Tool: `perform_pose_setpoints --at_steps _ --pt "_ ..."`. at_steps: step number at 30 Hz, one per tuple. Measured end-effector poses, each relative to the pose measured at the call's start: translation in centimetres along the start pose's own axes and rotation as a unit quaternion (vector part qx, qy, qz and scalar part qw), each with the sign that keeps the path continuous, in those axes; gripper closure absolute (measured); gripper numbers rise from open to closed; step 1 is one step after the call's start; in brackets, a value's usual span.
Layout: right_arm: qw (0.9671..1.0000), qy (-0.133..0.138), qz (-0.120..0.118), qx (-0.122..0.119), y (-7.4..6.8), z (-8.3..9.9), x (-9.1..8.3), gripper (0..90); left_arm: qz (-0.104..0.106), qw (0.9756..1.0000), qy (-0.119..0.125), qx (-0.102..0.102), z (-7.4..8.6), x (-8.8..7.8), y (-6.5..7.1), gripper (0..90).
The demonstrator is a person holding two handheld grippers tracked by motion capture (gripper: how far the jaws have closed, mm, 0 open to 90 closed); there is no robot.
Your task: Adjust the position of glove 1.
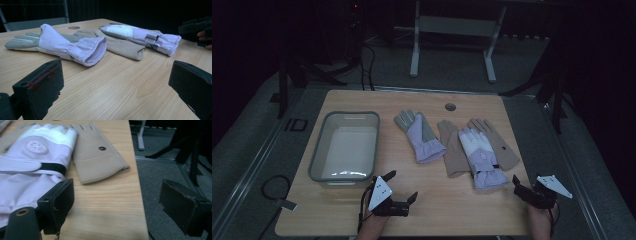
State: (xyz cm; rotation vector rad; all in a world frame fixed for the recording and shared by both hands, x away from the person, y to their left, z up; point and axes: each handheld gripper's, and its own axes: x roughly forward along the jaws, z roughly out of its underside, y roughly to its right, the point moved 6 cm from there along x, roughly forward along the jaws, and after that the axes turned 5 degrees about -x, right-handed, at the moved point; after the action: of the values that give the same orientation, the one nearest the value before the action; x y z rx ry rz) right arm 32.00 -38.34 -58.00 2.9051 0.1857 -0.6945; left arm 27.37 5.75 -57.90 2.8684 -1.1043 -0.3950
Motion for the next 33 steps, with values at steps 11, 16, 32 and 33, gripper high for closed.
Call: perform_pose_setpoints --at_steps 11,16,32,33 --pt "0.999 -0.042 -0.016 0.004 0.3 0.2 0.3 12.5 0.001 1.0 -0.001 -0.002 0.0 0.1 0.0 0.0" --pt "0.9985 -0.045 -0.031 0.01 0.3 -1.0 -0.2 12.4 0.002 1.0 -0.001 -0.002 0.0 0.1 0.0 0.0" --pt "0.9951 -0.06 -0.078 -0.015 -0.8 -4.2 -0.3 14.5 0.007 1.0 0.001 -0.001 0.0 0.0 0.0 0.0" --pt "0.9953 -0.057 -0.076 -0.017 -1.0 -4.5 -0.3 14.1 0.007 1.0 0.001 0.0 0.0 0.0 0.0 0.0"
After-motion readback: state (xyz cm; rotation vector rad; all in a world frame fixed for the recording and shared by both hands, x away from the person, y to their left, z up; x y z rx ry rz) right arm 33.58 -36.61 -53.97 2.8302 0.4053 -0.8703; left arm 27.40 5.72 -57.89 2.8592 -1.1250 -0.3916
